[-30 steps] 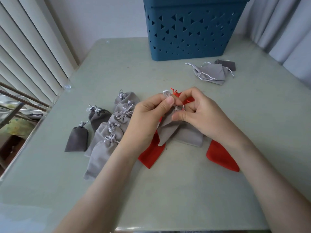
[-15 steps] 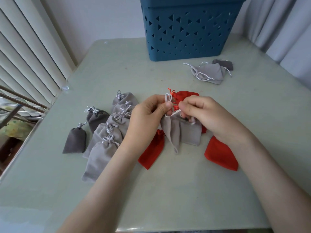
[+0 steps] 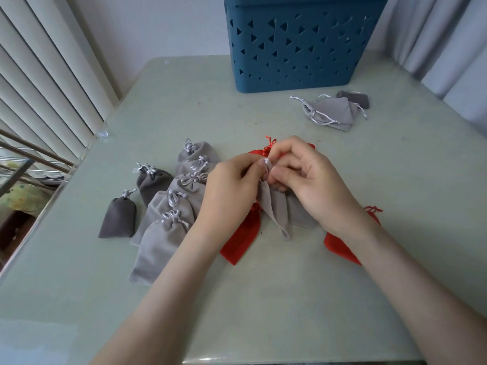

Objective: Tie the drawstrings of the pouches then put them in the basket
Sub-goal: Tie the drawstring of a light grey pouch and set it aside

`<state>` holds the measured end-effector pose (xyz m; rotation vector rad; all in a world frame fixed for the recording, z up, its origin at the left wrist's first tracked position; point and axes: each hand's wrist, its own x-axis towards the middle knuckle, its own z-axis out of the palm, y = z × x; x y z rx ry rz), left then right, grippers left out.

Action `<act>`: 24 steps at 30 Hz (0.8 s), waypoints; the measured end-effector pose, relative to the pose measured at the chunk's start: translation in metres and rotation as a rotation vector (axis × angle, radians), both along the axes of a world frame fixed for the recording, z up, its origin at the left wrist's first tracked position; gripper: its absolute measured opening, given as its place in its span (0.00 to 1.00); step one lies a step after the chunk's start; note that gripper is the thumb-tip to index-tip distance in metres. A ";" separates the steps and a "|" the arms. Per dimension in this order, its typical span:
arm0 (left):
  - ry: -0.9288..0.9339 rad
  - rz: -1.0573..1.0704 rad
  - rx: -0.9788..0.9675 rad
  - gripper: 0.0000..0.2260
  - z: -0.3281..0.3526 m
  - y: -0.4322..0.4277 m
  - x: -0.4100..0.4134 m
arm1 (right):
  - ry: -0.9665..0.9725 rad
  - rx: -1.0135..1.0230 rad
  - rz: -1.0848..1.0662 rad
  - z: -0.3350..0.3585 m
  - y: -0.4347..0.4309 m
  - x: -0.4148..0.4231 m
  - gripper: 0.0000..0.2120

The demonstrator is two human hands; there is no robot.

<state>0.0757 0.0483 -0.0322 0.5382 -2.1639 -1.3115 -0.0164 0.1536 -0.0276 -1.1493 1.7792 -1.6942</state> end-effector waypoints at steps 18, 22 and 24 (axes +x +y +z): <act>-0.030 0.067 -0.127 0.09 -0.003 0.006 -0.001 | 0.277 0.118 -0.284 -0.008 -0.006 0.002 0.02; 0.016 -0.001 0.220 0.09 0.001 0.004 -0.002 | 0.328 0.089 -0.326 -0.004 -0.005 0.004 0.02; 0.055 -0.028 0.317 0.08 0.003 0.004 -0.002 | 0.165 0.094 -0.279 -0.002 -0.005 0.002 0.06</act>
